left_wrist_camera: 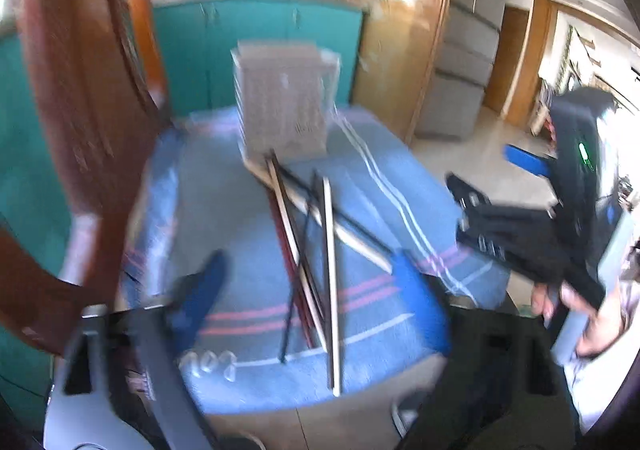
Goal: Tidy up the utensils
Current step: 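Move the left gripper to a light wooden chopstick while the right gripper approaches another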
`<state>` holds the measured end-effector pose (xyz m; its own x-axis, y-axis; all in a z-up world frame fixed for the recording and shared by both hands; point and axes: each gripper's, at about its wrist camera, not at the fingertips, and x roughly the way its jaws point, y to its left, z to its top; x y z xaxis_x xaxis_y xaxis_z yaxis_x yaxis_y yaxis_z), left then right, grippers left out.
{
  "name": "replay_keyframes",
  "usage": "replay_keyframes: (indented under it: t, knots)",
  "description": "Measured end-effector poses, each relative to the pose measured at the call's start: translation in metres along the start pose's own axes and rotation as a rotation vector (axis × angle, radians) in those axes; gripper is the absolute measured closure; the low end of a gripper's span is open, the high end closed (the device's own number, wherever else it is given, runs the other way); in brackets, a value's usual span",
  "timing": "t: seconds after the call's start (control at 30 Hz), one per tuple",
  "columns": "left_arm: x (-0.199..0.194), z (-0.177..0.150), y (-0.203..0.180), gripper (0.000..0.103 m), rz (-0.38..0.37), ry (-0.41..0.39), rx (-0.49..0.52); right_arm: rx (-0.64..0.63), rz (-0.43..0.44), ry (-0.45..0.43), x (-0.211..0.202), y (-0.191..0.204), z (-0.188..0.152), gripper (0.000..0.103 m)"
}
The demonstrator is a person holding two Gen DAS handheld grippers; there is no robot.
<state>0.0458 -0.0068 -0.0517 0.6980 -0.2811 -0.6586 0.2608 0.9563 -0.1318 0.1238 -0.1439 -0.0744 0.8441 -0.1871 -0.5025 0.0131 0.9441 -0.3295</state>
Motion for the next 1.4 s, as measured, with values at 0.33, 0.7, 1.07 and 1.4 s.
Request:
replay_keyframes:
  t: [0.33,0.7,1.07,1.4]
  knots:
    - [0.078,0.059,0.035,0.078,0.076,0.285,-0.037,0.238,0.581,0.437,0.119,0.004,0.05,0.076]
    - [0.118,0.081,0.07,0.078,0.066,0.293,-0.188,0.34,0.774,0.642,0.188,0.055,0.047,0.083]
    - [0.146,0.082,0.041,0.068,0.029,0.325,-0.124,0.354,0.623,0.572,0.192,0.007,0.057,0.093]
    - [0.162,0.076,0.037,0.09,0.002,0.352,-0.17,0.379,0.571,0.533,0.194,-0.016,0.048,0.082]
